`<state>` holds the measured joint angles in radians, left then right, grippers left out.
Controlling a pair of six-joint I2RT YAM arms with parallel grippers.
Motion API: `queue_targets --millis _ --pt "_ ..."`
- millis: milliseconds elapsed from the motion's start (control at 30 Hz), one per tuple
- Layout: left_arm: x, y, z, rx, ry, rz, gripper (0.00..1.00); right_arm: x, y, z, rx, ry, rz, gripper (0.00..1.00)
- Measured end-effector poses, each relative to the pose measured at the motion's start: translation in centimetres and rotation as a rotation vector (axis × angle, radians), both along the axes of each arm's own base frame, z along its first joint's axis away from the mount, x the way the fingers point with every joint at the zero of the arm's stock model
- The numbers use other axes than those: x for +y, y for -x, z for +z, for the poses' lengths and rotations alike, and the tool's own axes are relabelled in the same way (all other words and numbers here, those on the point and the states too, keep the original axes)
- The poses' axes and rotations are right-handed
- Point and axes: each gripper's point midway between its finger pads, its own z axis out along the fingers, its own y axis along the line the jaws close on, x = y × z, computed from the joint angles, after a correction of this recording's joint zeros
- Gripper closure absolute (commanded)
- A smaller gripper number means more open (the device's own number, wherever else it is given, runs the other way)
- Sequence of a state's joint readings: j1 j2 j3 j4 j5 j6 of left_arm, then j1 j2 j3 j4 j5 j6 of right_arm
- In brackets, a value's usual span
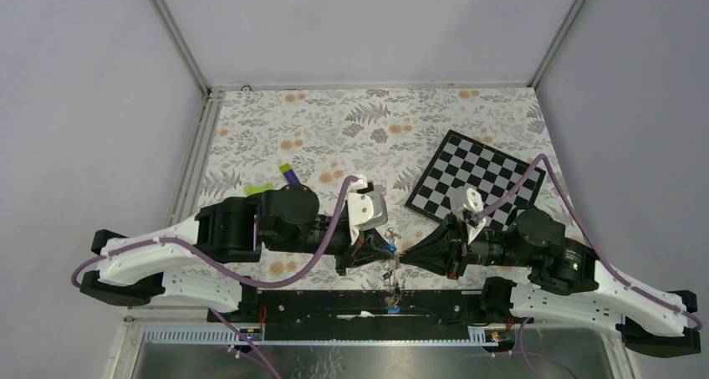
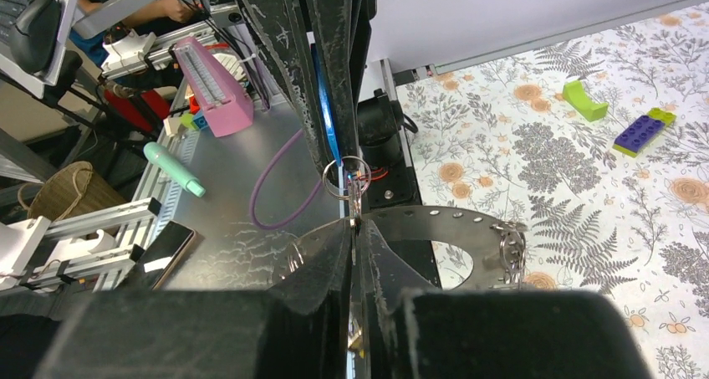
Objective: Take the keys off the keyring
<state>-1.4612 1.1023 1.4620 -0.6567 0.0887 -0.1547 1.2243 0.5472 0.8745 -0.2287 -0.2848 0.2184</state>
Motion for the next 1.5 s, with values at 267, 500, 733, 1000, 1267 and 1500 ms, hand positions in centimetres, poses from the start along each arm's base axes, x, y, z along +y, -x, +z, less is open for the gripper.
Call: queue_targets --millis 267,500,733,1000,1267,1500 --pt "0.0 -0.1 -0.1 -0.001 -0.002 0.008 0.99 -0.9 -0.3 0.4 0.000 0.018 -0.033 0.92" --pt "-0.1 -0.3 -0.4 -0.002 -0.009 0.013 1.00 -1.1 -0.5 0.4 0.005 0.017 -0.051 0.74" --pt "-0.4 -0.3 -0.9 0.001 -0.025 0.015 1.00 -0.7 -1.1 -1.3 0.047 0.018 -0.088 0.59" --pt "-0.4 -0.5 -0.9 -0.003 -0.025 0.029 1.00 -1.3 -1.0 -1.7 0.083 -0.033 -0.104 0.53" --pt "-0.4 -0.7 -0.9 -0.006 -0.025 0.037 1.00 -0.7 -0.5 -2.5 0.135 -0.038 -0.076 0.53" --pt "-0.4 -0.8 -0.9 -0.007 -0.025 0.040 1.00 -0.2 0.1 -2.3 0.154 -0.043 -0.036 0.64"
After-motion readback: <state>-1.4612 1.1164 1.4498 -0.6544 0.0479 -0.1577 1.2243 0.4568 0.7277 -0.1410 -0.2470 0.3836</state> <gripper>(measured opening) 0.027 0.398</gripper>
